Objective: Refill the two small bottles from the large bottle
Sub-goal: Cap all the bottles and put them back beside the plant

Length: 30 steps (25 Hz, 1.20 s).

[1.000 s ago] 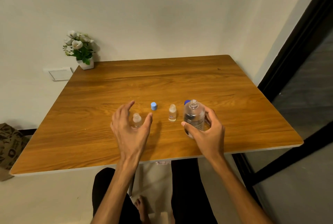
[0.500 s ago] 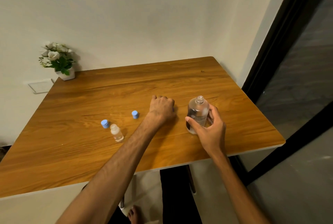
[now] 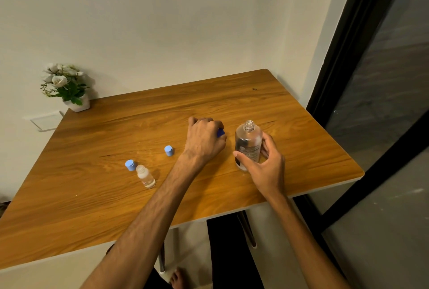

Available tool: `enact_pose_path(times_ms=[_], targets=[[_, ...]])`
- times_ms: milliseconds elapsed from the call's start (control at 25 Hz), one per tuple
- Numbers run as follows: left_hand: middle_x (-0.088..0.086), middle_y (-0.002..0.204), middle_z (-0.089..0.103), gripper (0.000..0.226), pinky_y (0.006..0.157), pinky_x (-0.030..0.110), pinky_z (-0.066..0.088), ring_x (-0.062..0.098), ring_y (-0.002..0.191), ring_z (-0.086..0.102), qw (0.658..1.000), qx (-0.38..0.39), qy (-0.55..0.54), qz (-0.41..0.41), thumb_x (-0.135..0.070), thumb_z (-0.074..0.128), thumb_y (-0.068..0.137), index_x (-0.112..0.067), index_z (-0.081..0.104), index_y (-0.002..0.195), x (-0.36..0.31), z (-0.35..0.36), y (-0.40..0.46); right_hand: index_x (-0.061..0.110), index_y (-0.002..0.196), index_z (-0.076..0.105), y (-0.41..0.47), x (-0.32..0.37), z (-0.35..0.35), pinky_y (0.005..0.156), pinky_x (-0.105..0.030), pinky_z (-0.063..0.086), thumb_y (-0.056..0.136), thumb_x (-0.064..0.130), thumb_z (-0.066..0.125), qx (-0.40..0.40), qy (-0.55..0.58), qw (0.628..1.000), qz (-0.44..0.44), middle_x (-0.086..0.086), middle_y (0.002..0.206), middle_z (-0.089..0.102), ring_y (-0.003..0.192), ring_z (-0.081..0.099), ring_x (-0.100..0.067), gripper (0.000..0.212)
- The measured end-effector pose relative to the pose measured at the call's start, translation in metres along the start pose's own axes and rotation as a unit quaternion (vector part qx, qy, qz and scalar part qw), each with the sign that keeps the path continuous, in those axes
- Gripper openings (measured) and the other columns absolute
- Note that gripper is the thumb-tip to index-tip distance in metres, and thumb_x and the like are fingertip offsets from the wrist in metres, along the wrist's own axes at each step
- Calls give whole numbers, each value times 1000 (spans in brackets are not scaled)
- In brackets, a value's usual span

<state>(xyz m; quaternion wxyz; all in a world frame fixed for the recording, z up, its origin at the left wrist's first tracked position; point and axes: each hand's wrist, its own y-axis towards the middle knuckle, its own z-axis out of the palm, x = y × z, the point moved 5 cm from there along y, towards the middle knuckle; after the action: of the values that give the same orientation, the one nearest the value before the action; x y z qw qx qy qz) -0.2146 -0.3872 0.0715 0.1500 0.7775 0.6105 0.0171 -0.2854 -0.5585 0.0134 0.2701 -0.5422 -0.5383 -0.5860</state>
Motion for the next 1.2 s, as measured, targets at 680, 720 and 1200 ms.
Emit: enact_pose_path(times_ms=[680,720,1200], targets=[[5,129,63,41,103,37,44,21,127,53,987,10,-111,116,-39,61,102,-20,68,138,-67,-65,-10,24,140,60,0,-1,-1,84,-28,63,73,26,96,51,29,998,14,10,118,74,108,72,-6,76],[6,131,60,42,102,35,41,21,129,50,987,24,-108,116,-36,61,103,-20,65,142,-69,-65,-10,24,138,60,1,-1,-2,84,-28,63,73,26,97,53,26,998,18,10,117,74,107,72,-6,75],[5,129,64,27,97,33,51,21,124,58,984,-9,-135,113,-28,67,97,-15,75,120,-75,-69,-8,24,133,63,4,-6,-4,82,-20,61,71,26,97,75,5,996,50,11,115,75,103,72,0,71]])
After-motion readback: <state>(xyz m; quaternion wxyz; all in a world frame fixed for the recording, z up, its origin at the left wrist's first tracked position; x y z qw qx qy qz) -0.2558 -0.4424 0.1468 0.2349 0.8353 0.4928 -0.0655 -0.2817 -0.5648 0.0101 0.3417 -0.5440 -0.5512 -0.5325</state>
